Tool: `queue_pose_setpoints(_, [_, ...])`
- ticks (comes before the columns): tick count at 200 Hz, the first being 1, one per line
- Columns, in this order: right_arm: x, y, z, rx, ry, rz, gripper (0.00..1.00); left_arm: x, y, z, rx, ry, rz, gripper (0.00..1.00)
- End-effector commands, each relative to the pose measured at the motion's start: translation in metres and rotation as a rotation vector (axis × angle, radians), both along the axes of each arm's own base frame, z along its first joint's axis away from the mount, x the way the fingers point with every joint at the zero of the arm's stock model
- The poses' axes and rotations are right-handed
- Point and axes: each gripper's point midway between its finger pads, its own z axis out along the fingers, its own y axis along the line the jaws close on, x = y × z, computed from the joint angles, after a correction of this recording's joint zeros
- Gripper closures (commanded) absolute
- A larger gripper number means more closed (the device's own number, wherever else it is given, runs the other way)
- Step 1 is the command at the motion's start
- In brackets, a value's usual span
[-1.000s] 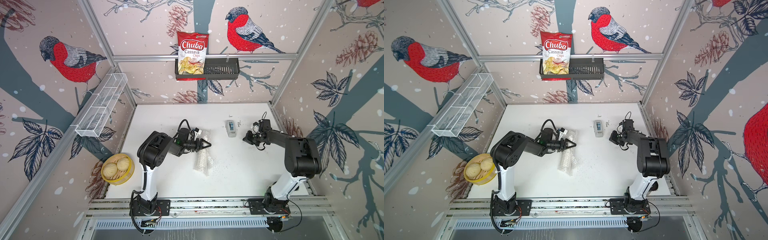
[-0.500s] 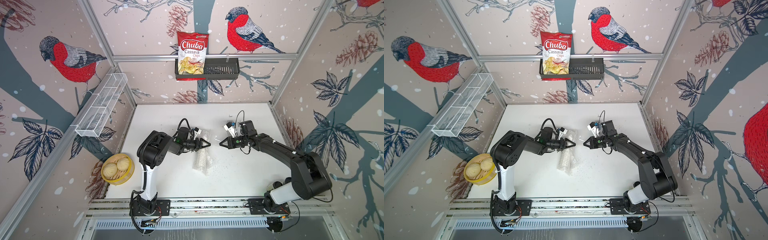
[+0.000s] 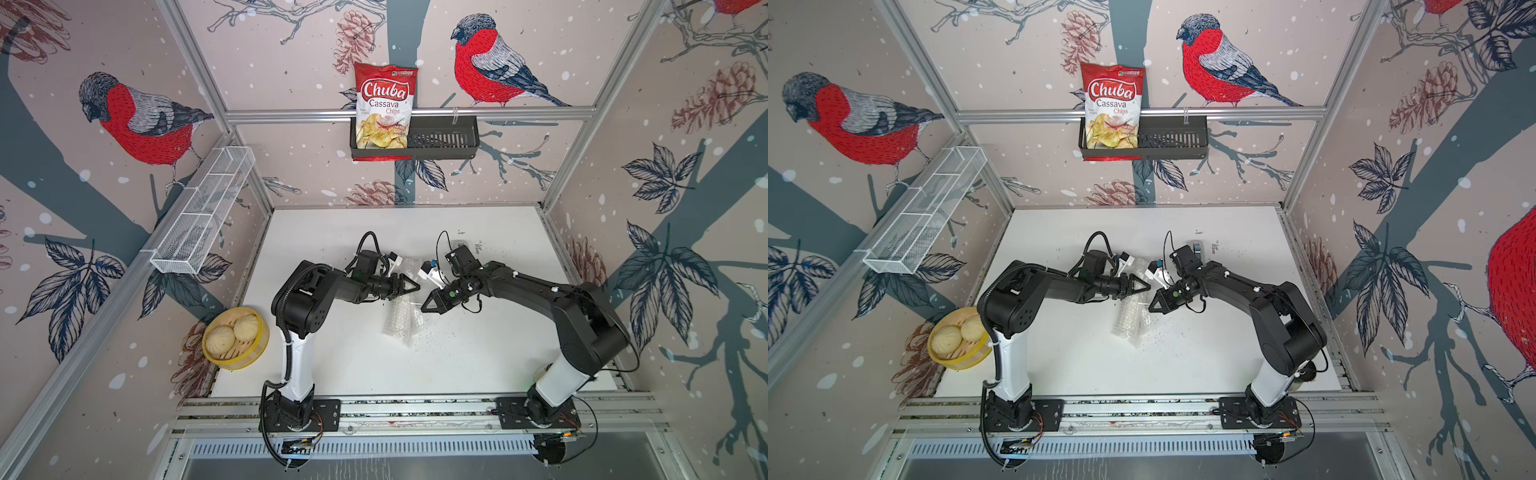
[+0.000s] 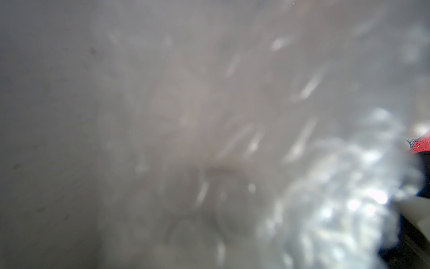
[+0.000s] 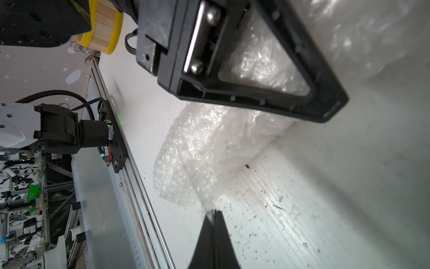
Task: Wrap vases in bubble wrap
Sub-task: Stick the tape on the bubble wrap.
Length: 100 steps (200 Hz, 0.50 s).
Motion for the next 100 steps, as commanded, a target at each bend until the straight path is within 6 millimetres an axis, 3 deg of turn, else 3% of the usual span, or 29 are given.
queue_pose_setpoints(1, [0.001,-0.004,-0.007,-0.048,-0.013,0.021,1.0,0.005,0.01,-0.022,0.106,-0.028,0.046,0.75])
queue_pose_setpoints(100, [0.014,0.008,-0.007,-0.048,-0.022,0.041,1.0,0.001,0.004,-0.021,0.093,-0.028,0.024,0.75])
